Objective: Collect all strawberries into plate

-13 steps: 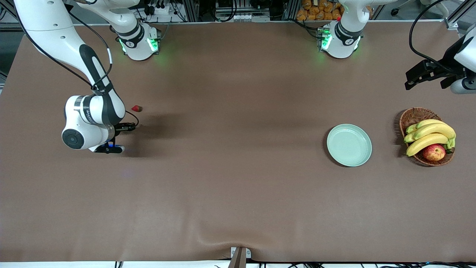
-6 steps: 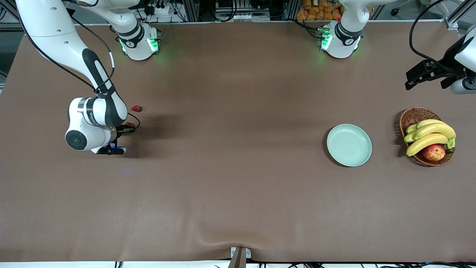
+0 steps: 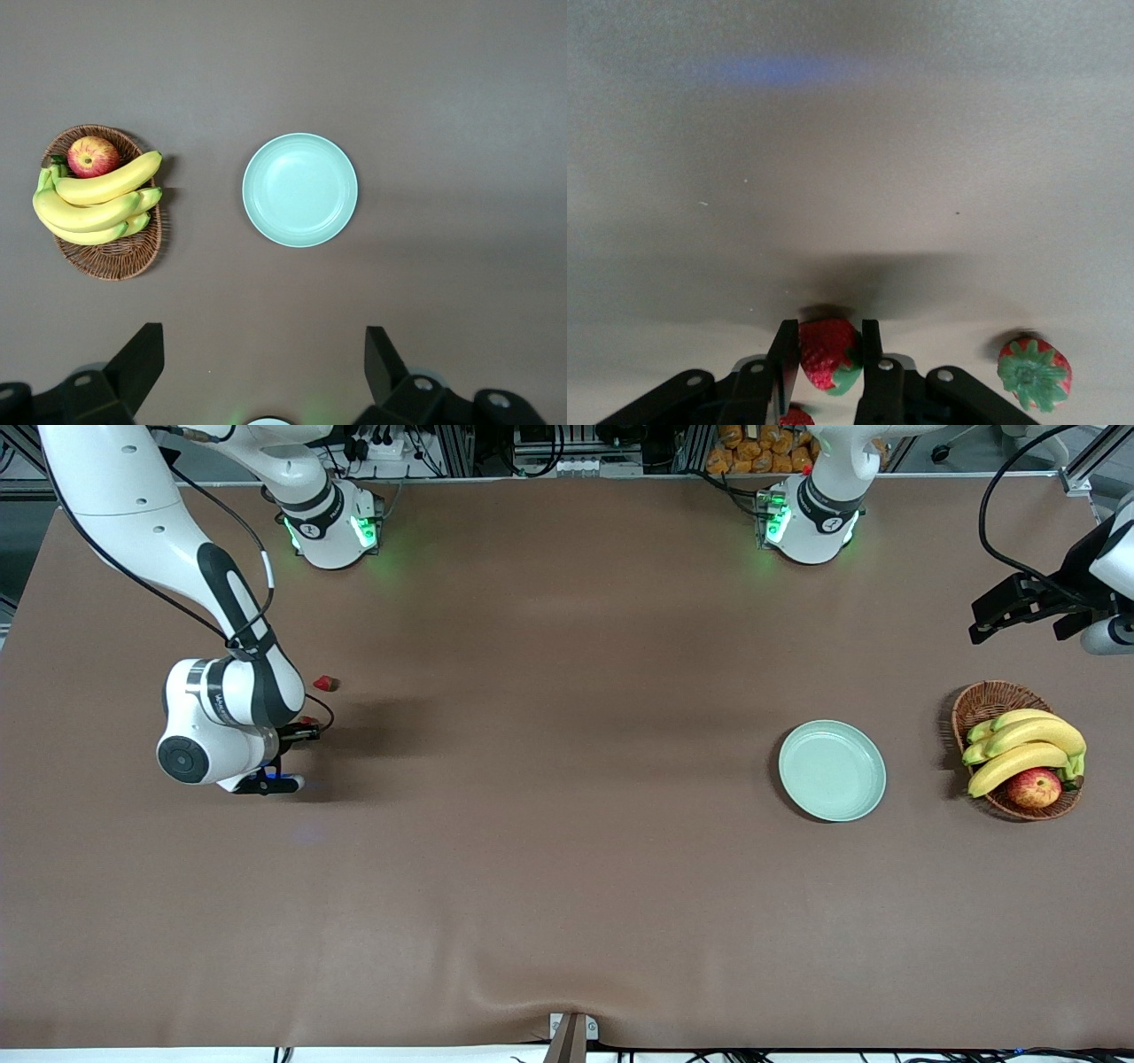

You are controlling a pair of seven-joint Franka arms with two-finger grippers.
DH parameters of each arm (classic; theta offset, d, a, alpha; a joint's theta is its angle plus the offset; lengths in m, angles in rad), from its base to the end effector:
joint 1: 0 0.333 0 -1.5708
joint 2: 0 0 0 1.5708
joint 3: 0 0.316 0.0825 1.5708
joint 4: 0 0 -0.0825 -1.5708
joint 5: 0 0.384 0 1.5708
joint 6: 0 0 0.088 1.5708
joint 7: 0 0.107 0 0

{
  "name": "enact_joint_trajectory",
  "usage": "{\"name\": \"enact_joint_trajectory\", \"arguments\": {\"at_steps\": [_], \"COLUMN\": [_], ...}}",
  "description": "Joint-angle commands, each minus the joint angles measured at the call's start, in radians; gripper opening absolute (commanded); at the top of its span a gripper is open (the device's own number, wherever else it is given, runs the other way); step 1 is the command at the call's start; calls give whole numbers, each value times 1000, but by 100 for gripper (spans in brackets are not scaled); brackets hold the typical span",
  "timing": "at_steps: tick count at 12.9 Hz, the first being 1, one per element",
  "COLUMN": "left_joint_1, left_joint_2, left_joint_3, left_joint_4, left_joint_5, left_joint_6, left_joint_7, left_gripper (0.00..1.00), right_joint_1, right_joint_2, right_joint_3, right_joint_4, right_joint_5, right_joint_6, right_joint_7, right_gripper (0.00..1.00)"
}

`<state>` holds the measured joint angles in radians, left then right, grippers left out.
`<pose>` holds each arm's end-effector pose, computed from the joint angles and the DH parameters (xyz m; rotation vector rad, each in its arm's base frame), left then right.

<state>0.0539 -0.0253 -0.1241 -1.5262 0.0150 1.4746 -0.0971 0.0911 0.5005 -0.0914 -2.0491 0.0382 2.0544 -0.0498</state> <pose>0.5357 -0.0369 0.6507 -3.1208 -0.0440 0.0388 0.5337 0.0004 0.1631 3.0421 0.0355 -0.7652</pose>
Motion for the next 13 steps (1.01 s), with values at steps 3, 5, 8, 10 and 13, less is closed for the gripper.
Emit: {"name": "enact_joint_trajectory", "arguments": {"at_steps": [3,5,8,10,13], "left_joint_1": [11,17,34,29,26], "left_joint_2": [2,1,1,1,1], "left_joint_3": [3,3,1,-5,-8], "left_joint_4": [3,3,0,0,-2], "left_joint_5": [-26,-33,-52,-52,-52], "left_joint_6": [24,24,24,23,16], "left_joint_7": [14,14,16,16,14], "left_gripper": [100,100,100,100,100], "right_joint_1": [19,74,259,388,562], "right_joint_2": [-11,-8,22,67,189], "right_joint_3": [31,51,53,53,53], "right_joint_4": [163,176,191,223,375], "right_joint_5": [214,499,794,885,1012], "right_joint_6": [-66,-62,11,134,179], "right_joint_7": [-10,28,42,88,207], "right_gripper": [0,0,0,0,0]}}
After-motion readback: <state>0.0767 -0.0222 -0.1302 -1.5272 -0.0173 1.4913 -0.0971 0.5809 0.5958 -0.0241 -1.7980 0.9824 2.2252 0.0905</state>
